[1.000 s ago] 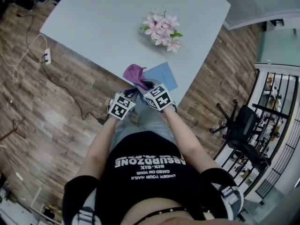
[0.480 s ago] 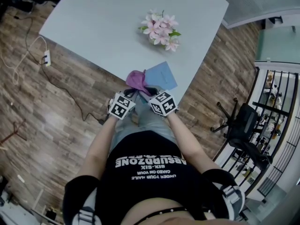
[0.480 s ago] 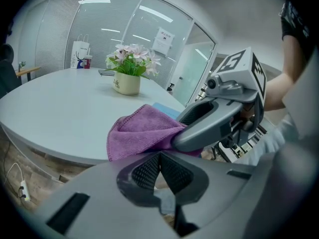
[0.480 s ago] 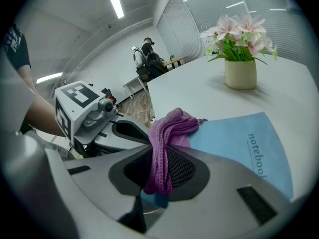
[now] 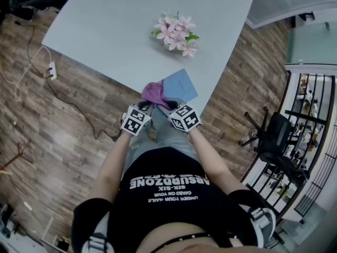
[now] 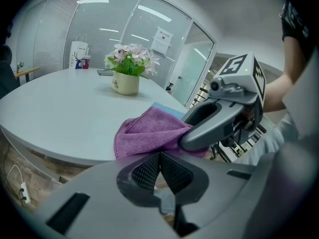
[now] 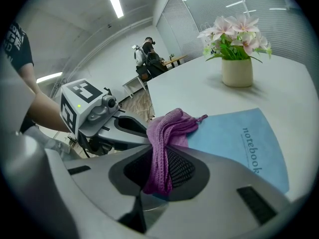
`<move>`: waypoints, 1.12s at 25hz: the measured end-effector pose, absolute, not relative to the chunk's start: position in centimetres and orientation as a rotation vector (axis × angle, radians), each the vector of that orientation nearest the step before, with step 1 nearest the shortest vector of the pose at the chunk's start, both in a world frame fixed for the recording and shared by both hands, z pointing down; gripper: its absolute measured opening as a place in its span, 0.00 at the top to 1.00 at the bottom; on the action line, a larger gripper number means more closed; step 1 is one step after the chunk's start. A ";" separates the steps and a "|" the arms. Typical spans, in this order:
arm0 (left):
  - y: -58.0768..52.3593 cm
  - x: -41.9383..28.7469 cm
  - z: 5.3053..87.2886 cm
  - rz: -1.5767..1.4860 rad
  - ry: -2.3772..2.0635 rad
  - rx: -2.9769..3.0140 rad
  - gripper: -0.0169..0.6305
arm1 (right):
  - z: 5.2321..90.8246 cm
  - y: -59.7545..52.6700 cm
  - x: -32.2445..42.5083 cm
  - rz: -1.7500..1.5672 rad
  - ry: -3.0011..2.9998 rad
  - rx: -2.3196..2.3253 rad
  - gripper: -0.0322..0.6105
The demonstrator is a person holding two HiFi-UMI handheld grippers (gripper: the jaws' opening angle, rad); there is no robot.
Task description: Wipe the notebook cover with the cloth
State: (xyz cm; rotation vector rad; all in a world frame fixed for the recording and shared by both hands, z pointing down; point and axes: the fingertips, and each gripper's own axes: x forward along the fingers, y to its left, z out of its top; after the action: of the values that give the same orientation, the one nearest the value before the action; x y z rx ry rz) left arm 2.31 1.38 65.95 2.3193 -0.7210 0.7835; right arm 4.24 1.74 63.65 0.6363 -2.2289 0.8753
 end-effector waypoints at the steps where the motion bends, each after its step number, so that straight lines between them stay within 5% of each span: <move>1: 1.4 2.3 65.9 0.785 -0.720 2.321 0.95 | 63.7 1.5 4.5 0.868 -2.225 0.648 0.83; 28: 1.4 2.4 65.9 0.798 -0.726 2.316 0.95 | 63.8 -7.0 17.3 0.829 -2.072 1.009 0.83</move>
State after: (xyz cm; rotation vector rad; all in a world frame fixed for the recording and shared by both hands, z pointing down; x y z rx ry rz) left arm 2.37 1.38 65.87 2.3164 -0.7263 0.7984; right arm 17.27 -7.04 63.76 1.0086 -2.0721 0.8291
